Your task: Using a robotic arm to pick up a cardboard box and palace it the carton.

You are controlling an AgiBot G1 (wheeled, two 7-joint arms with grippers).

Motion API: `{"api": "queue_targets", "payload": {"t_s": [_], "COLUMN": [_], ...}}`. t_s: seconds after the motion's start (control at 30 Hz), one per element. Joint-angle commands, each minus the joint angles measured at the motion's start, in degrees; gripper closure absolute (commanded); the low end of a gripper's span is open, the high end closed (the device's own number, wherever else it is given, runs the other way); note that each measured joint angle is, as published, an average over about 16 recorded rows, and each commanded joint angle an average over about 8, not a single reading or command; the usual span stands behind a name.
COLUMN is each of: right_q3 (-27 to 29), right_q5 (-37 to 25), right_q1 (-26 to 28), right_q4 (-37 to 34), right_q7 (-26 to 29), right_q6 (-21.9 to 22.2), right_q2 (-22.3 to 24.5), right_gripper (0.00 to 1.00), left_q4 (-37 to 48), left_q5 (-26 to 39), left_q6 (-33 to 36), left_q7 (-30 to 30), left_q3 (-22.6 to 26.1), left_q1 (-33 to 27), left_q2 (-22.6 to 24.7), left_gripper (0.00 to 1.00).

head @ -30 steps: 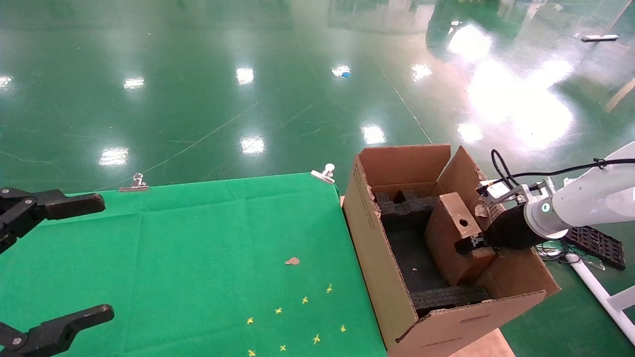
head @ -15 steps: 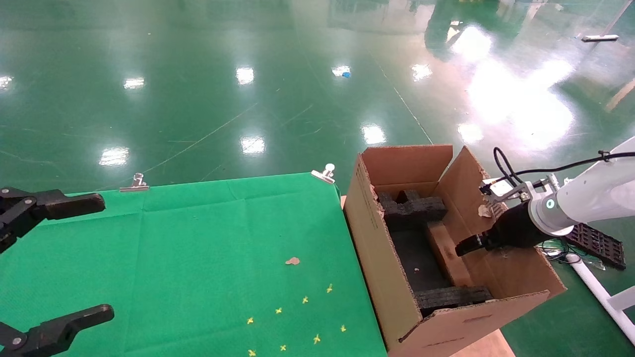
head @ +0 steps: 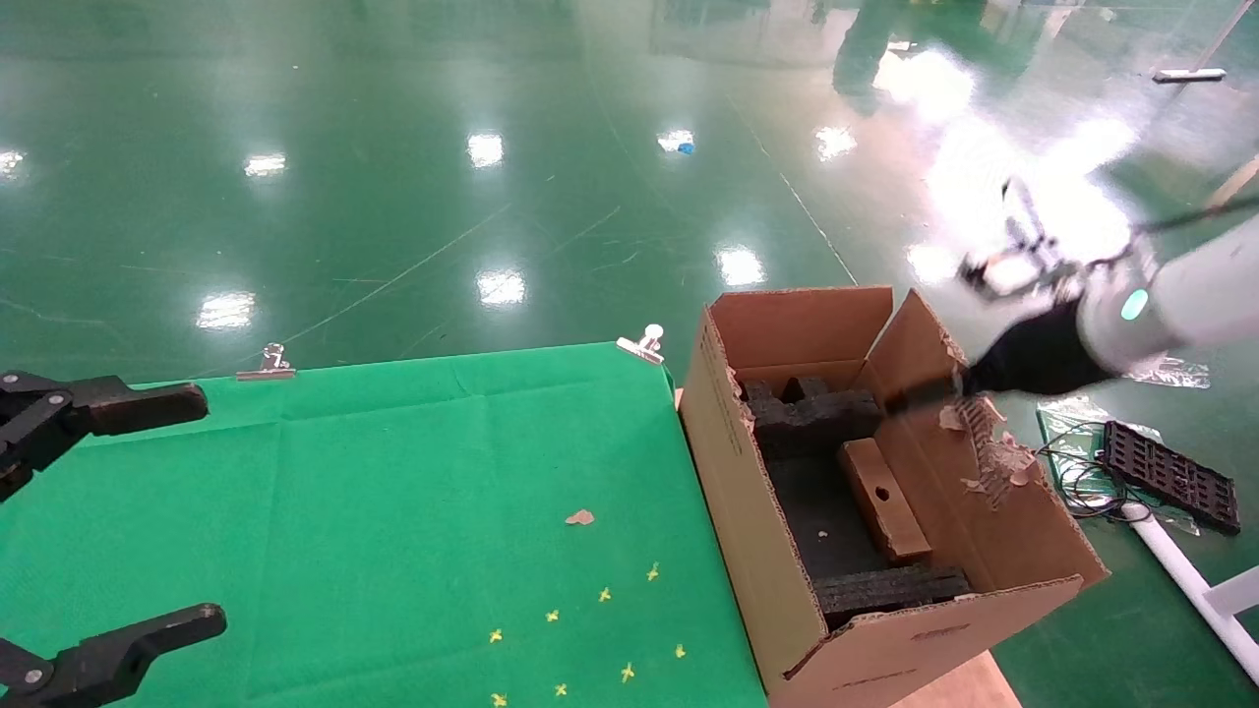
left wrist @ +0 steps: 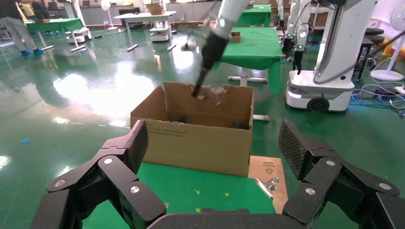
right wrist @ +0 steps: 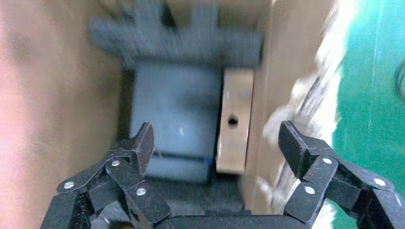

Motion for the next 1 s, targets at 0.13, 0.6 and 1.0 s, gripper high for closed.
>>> {"api": "queue_targets", "payload": {"t_s": [0.13,0.6,1.0], "right_q3": [0.4,4.7,19.5], "right_q5": [0.0,1.4,6.4], "right_q1": [5.5,4.6,-6.9], "right_q4": [1.2,6.5,18.9], "right_q7": [-2.5,-5.9,-11.5], "right_q6": [-0.6,3.0,-1.0], "right_q2": [1.0,2.5,4.0], "right_gripper": [0.00,0.00,0.00], "left_q4": [0.0,0.0,0.1], "left_q5": [0.0,0.0,0.0], "left_q6": [0.0,0.0,0.0], "left_q7": [0.0,0.0,0.0], "left_q3": [0.0,0.0,0.1], "left_q1": [0.0,0.0,0.0], "left_q2": [0.0,0.0,0.0], "left_gripper": [0.00,0.00,0.00]}}
